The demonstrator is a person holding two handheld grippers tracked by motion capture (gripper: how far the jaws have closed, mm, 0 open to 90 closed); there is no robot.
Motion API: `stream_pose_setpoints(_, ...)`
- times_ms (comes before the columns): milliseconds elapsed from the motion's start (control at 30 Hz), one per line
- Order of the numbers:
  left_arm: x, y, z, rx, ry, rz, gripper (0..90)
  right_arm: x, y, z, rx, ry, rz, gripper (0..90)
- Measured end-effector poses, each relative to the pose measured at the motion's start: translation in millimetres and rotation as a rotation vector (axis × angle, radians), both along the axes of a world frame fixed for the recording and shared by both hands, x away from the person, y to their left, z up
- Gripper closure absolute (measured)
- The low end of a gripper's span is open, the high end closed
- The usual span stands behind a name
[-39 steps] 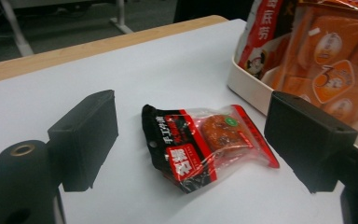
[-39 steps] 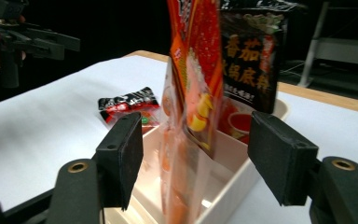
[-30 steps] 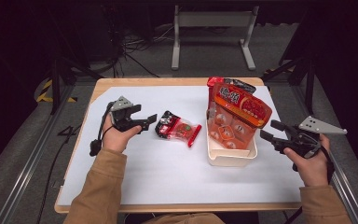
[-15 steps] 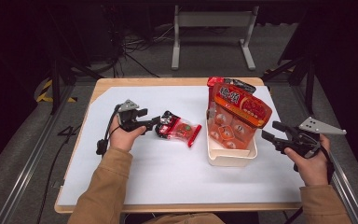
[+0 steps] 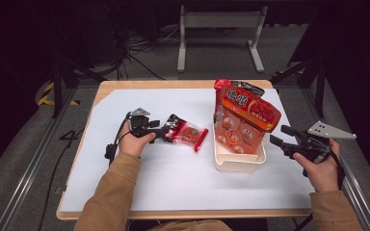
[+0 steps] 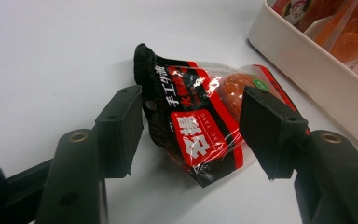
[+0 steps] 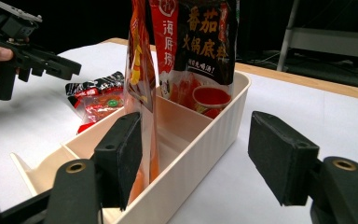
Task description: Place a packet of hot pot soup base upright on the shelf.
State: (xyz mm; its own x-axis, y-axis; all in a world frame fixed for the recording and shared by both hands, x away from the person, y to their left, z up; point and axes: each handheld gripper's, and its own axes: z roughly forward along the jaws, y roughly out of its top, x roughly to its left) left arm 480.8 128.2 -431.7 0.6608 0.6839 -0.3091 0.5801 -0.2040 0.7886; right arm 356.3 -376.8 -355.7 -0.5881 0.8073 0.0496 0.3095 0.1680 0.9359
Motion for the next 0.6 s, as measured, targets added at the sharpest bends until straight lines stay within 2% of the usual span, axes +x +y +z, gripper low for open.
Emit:
stream_pose_setpoints(100,1.2,-1.3,-2.5,0.011,0.012,-0.004,40.3,0.6,0.1,-1.3,-0.001,0.007,0.002,36.1)
stream_pose_setpoints(400,2.9,-4.4,-10.3,0.033,0.095,0.001,36.7,1.4,-0.7,-3.1,0.0,0.017,0.0,37.0)
stream_pose_setpoints(533,3.6,-6.1,-14.0,0.056,0.127,-0.016,35.7,1.4,-0.8,-3.1,0.001,0.016,0.002,37.2)
stream_pose_setpoints(600,3.5,-7.6,-15.6,0.051,0.145,-0.022,36.1,1.3,-0.7,-3.2,0.002,0.018,0.001,37.2)
